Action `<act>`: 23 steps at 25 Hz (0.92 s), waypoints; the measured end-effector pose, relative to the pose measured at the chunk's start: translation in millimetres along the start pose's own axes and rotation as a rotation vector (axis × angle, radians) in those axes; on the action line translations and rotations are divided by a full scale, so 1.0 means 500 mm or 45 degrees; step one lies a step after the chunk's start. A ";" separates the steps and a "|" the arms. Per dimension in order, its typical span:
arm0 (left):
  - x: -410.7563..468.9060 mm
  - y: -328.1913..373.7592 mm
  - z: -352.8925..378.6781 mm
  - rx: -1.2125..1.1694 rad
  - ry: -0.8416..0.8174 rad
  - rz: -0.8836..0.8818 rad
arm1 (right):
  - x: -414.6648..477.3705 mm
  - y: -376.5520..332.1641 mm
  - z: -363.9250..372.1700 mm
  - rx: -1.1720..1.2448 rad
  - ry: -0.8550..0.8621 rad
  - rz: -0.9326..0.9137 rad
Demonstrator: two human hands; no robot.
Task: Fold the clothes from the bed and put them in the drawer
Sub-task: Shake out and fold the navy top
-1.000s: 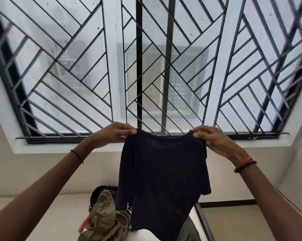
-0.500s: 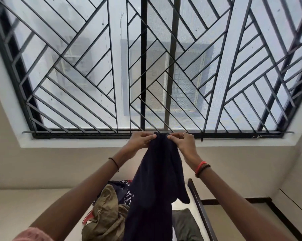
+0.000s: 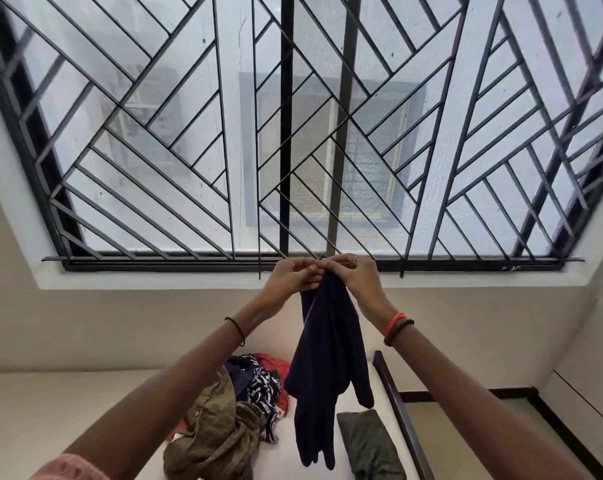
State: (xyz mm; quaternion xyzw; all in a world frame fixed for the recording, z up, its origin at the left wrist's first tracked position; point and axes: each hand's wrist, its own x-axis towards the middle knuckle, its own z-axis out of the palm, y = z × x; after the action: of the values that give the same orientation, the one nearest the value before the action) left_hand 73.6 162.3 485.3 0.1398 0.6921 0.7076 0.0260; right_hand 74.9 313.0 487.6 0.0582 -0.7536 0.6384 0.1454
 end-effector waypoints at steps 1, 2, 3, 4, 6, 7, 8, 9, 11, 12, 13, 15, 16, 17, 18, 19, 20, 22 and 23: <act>0.000 0.002 0.004 -0.025 0.011 -0.009 | -0.001 0.000 -0.002 -0.031 -0.013 -0.007; -0.002 0.003 0.008 -0.057 0.029 -0.020 | -0.001 -0.002 -0.004 -0.055 -0.025 -0.024; -0.003 0.004 0.010 -0.085 0.038 -0.025 | -0.001 -0.005 -0.007 -0.080 -0.030 -0.040; -0.004 0.004 0.010 -0.097 0.022 -0.015 | 0.002 -0.008 -0.010 -0.101 -0.030 -0.043; -0.005 0.007 0.007 -0.016 -0.040 0.046 | 0.002 -0.019 -0.015 -0.095 -0.043 -0.032; 0.001 0.009 0.003 0.098 -0.047 0.106 | 0.000 -0.024 -0.017 -0.038 -0.054 -0.021; 0.008 0.013 -0.002 0.244 -0.045 0.180 | -0.003 -0.031 -0.018 0.070 -0.060 0.008; 0.015 0.019 -0.007 0.376 -0.047 0.242 | -0.007 -0.036 -0.018 0.210 -0.068 0.053; 0.017 0.037 -0.012 0.503 -0.135 0.249 | -0.014 -0.046 -0.023 0.494 -0.123 0.147; 0.015 0.045 -0.014 0.481 -0.221 0.203 | -0.017 -0.051 -0.027 0.592 -0.161 0.190; 0.014 0.052 -0.015 0.439 -0.309 0.164 | -0.019 -0.055 -0.031 0.643 -0.194 0.220; 0.019 0.056 -0.020 0.418 -0.357 0.144 | -0.020 -0.060 -0.040 0.656 -0.218 0.239; 0.023 0.059 -0.019 0.450 -0.345 0.167 | -0.022 -0.060 -0.045 0.655 -0.227 0.236; 0.026 0.064 -0.017 0.490 -0.334 0.191 | -0.022 -0.058 -0.049 0.655 -0.232 0.229; 0.030 0.069 -0.013 0.537 -0.326 0.218 | -0.024 -0.057 -0.053 0.662 -0.233 0.220; 0.031 0.074 -0.008 0.577 -0.312 0.242 | -0.024 -0.053 -0.058 0.670 -0.229 0.211; 0.030 0.083 -0.002 0.624 -0.310 0.290 | -0.024 -0.046 -0.064 0.667 -0.230 0.195; 0.033 0.096 0.001 0.705 -0.266 0.400 | -0.028 -0.026 -0.076 0.579 -0.269 0.129; 0.034 0.103 -0.002 0.721 -0.221 0.453 | -0.032 -0.011 -0.080 0.473 -0.299 0.076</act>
State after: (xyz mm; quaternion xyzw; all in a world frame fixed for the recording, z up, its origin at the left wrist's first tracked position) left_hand 65.1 163.3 538.9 0.3195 0.8212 0.4663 -0.0789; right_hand 97.6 349.8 493.8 0.1354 -0.6364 0.7590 0.0244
